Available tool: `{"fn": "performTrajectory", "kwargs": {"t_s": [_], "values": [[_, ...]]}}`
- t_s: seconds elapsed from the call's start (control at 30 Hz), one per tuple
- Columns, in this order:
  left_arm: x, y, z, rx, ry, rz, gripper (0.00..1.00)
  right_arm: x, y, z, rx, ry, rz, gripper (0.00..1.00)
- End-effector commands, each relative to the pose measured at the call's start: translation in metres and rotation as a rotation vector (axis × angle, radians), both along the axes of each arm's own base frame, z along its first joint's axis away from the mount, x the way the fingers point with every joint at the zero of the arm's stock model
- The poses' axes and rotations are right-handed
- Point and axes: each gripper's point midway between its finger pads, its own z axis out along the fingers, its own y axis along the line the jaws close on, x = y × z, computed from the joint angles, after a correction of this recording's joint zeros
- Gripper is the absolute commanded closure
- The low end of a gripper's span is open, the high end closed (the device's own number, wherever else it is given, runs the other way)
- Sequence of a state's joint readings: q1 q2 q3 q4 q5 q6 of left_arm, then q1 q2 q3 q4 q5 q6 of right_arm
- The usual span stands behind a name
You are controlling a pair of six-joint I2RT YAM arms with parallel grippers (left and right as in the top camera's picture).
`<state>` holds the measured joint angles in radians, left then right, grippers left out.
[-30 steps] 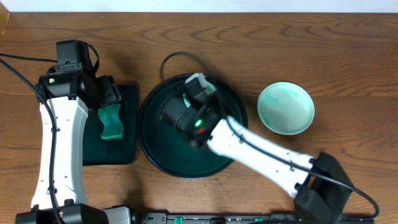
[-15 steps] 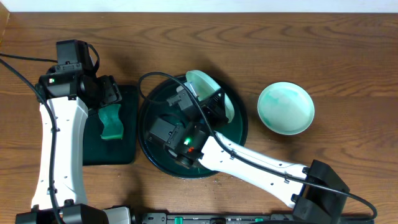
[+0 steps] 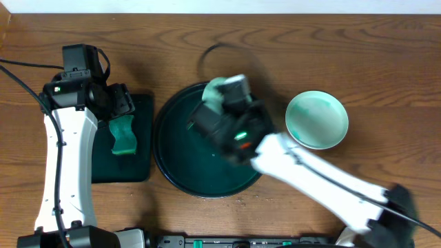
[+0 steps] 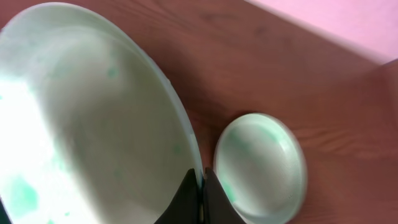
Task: Clean dirty plates on tray and stack at the side
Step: 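Lift the last pale green plate off the tray with the right gripper, then set the plate onto the stack and withdraw the right gripper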
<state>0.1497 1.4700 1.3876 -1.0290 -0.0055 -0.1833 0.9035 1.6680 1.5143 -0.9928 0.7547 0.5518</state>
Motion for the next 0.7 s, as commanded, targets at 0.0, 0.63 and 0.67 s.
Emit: {"fn": "performTrajectory", "kwargs": {"t_s": [0.0, 0.63, 0.67], "values": [[0.001, 0.001, 0.003, 0.001, -0.008, 0.008, 0.24, -0.002, -0.009, 0.02, 0.259, 0.119, 0.047, 0.99], [0.001, 0.001, 0.003, 0.001, -0.008, 0.008, 0.24, -0.003, -0.255, -0.051, 0.464, 0.323, -0.622, 0.99], [0.001, 0.001, 0.003, 0.001, -0.008, 0.008, 0.24, -0.005, -0.26, -0.062, 0.465, 0.33, -0.641, 0.99]]}}
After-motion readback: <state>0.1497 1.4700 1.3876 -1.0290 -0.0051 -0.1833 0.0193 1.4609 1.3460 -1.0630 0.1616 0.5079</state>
